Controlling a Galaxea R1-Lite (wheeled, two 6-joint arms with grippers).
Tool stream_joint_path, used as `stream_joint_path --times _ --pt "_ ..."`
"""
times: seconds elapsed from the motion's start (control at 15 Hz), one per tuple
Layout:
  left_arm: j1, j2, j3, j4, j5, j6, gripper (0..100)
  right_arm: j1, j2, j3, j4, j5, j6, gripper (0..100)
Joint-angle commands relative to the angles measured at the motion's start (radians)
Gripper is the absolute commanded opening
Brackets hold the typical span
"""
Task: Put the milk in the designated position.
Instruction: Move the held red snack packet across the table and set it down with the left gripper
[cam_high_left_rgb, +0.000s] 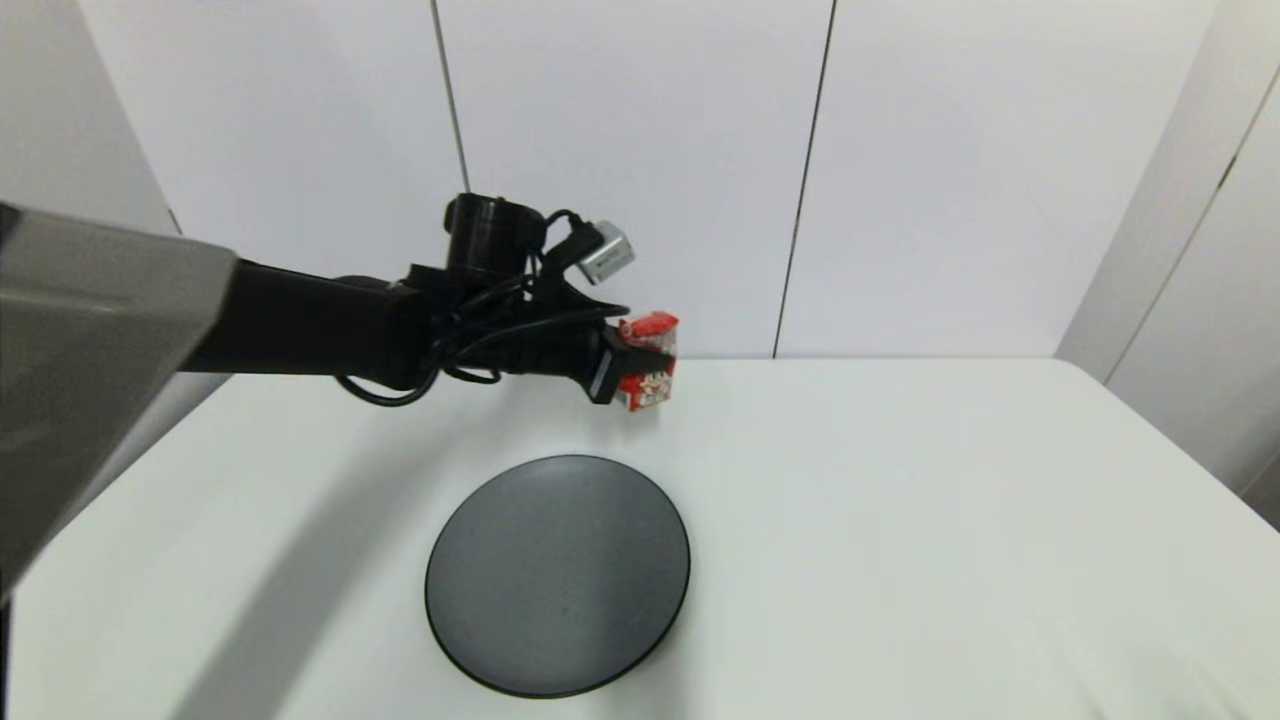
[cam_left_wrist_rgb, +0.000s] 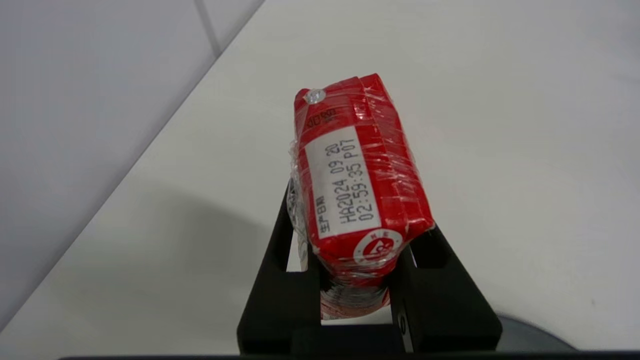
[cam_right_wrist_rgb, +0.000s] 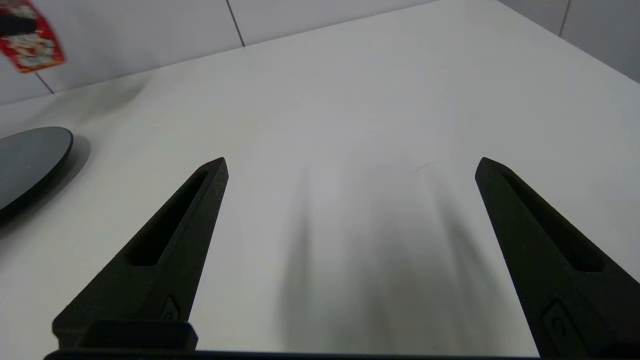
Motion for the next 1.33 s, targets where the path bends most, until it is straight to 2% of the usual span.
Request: stream_joint_path --times 0.07,0.27,0.53,0.87,1.33 --pt "0.107 -0.332 0.289 -0.014 0.116 -0.004 0 0.001 0.001 0.002 0.000 -0.001 0.001 100" --pt "0.207 -0.420 0.451 -0.155 0.151 -0.026 0 0.001 0.001 0.002 0.001 0.001 0.001 100" --pt "0.264 -0.526 0.671 -0.353 0.363 -0.141 0 0.001 0.001 0.000 0.000 -0.001 0.001 100" --pt "0.271 -0.562 0.957 -0.590 0.538 -0.230 0 0.001 0.001 0.002 0.000 -0.001 0.001 100" --pt "0.271 -0.424 1.083 -0.790 0.558 -0.276 0 0.001 0.001 0.002 0.001 0.001 0.001 100"
